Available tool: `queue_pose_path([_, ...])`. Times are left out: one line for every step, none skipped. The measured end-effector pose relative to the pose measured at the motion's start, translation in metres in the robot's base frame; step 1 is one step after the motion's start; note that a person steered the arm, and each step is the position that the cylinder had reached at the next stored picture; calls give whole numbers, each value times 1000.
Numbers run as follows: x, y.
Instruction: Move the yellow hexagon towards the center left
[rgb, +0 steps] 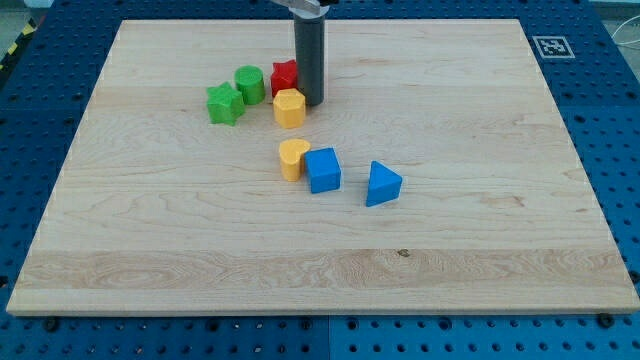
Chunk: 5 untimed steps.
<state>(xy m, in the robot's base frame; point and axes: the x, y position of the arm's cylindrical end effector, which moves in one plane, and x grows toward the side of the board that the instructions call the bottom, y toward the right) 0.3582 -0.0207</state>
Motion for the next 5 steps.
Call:
queue_pose_path([9,-10])
queue_pose_path([20,-19])
queue_pose_path([35,-26])
queue_pose_path([50,-32])
queue_pose_path([59,-36])
